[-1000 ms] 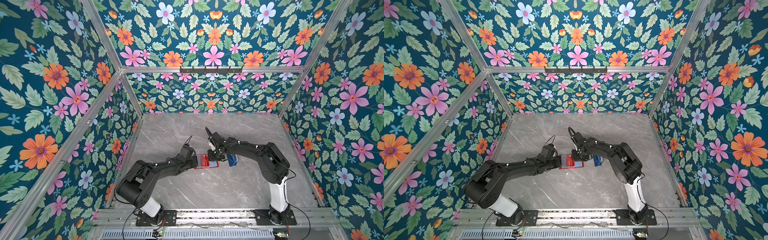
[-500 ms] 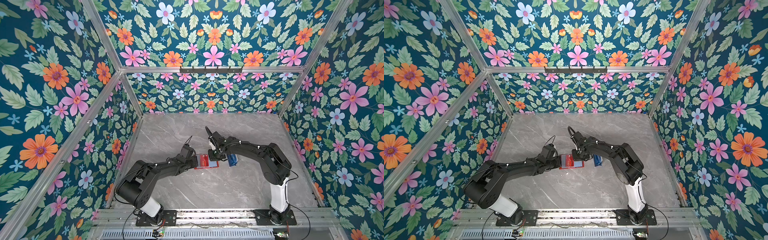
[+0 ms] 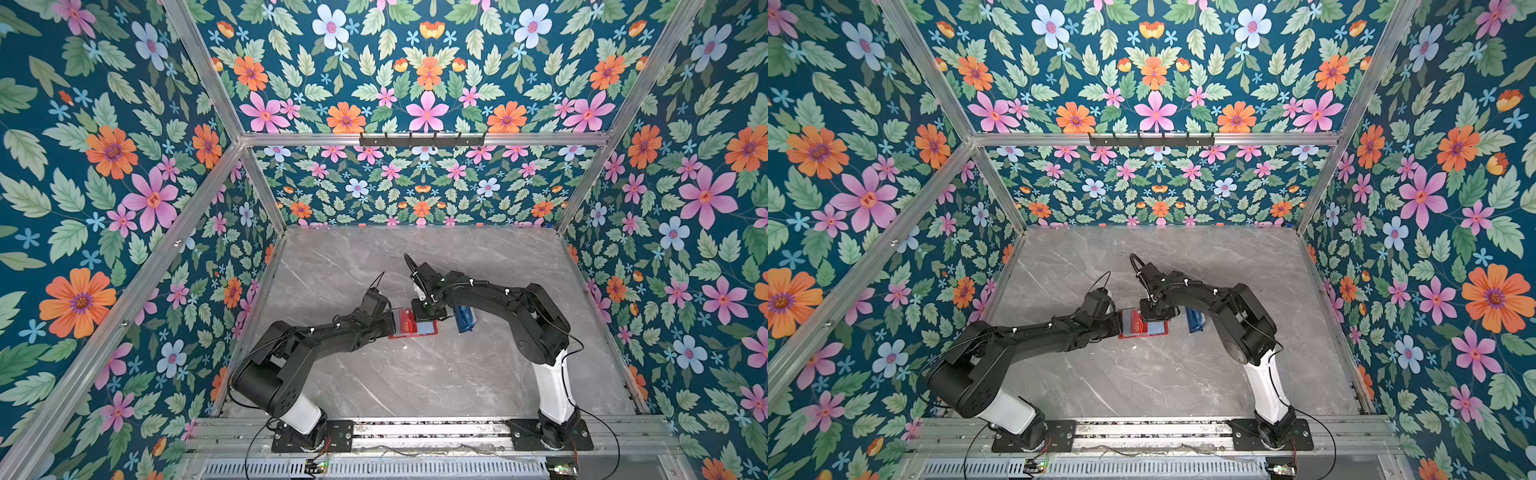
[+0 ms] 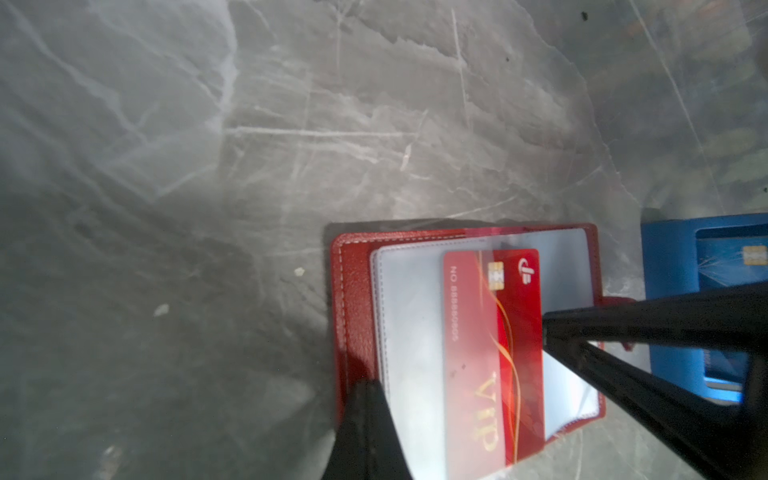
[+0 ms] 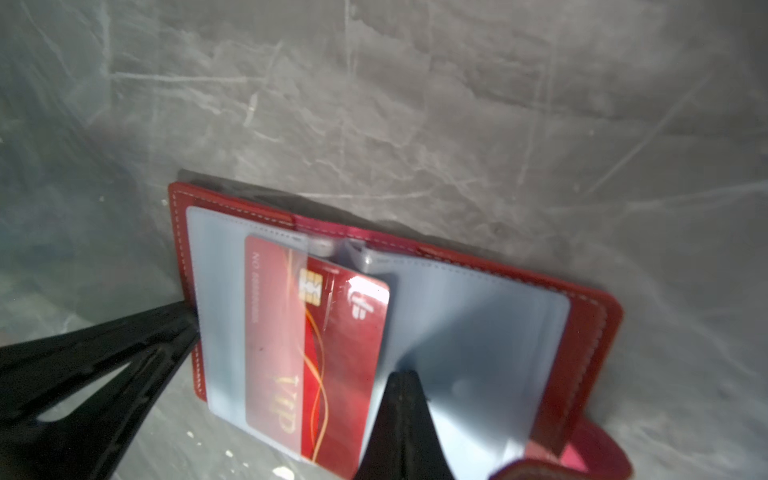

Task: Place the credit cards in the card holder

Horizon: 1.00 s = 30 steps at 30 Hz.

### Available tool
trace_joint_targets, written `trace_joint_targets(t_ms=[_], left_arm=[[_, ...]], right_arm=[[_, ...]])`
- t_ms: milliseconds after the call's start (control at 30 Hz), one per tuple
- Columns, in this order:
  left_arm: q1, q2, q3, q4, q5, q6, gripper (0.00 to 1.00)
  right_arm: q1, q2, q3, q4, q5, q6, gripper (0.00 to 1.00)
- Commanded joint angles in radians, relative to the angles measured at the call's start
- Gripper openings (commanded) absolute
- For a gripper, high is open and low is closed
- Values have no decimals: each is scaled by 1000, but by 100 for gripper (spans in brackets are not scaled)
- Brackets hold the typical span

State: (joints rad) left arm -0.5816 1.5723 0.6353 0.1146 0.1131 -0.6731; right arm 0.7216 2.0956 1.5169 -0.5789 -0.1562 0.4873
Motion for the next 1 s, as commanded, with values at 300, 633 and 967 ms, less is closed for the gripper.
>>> trace_joint_targets(t_ms=[300, 633, 967], left_arm=[[0, -5, -8, -108, -12, 16, 0], [0, -6, -9, -109, -16, 14, 0], [0, -7, -11, -108, -24, 12, 0]], right_arm=[[21, 70, 44, -72, -11, -16, 14], [36, 88, 45, -88, -22, -29, 23], [48, 87, 25, -89, -25, -34, 26]])
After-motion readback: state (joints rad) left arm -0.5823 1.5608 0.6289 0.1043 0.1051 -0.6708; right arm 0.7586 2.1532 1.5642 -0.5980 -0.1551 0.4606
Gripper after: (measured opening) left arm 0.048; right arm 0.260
